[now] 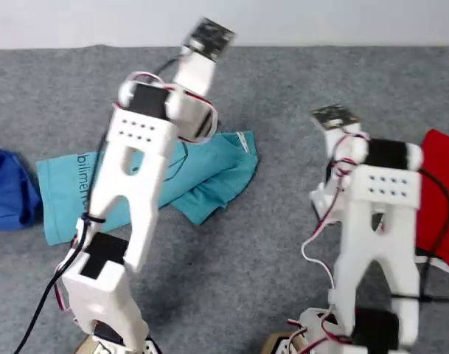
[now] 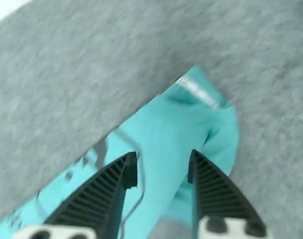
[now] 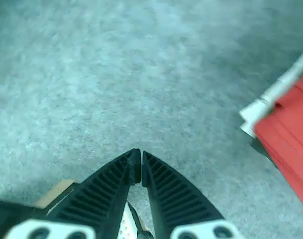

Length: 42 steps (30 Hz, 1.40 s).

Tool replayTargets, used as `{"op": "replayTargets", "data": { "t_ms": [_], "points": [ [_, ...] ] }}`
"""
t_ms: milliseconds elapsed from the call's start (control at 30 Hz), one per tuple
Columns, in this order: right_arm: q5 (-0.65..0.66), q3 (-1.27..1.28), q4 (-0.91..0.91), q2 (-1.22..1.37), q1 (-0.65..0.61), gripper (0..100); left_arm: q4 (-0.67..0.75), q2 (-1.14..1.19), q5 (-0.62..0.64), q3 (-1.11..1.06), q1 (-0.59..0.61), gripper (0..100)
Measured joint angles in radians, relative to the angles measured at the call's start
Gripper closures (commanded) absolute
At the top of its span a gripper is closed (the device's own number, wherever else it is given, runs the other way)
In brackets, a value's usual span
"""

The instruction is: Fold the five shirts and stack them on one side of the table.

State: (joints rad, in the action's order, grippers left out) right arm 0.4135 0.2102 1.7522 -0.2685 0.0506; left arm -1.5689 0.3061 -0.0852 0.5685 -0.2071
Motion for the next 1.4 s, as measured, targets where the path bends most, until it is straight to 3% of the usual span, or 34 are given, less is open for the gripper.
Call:
{"op": "replayTargets", "data": {
  "t_ms": [133, 300, 467, 800, 1033, 1400],
  "points": [
    [0.000, -0.011, -0.005, 0.103, -0.124, 99.0, -0.120, 0.000, 0.000, 0.075, 0.146, 83],
    [0.000, -0.163, -0.005, 0.238, -0.299, 95.7, -0.157, -0.009, 0.000, 0.071, 0.387, 83],
    [0.000, -0.350, -0.003, 0.422, -0.450, 81.6, -0.157, -0.118, -0.040, -0.069, 0.594, 83],
    [0.000, -0.692, -0.003, 0.796, -0.697, 81.5, -0.157, -0.265, -0.140, -0.399, 0.856, 83],
    [0.000, -0.885, -0.003, 0.988, -0.809, 81.5, -0.137, -0.265, -0.169, -0.451, 0.982, 83],
    [0.000, -0.954, -0.017, 1.155, -0.822, 81.6, -0.123, -0.265, -0.175, -0.451, 0.999, 83]
  ]
}}
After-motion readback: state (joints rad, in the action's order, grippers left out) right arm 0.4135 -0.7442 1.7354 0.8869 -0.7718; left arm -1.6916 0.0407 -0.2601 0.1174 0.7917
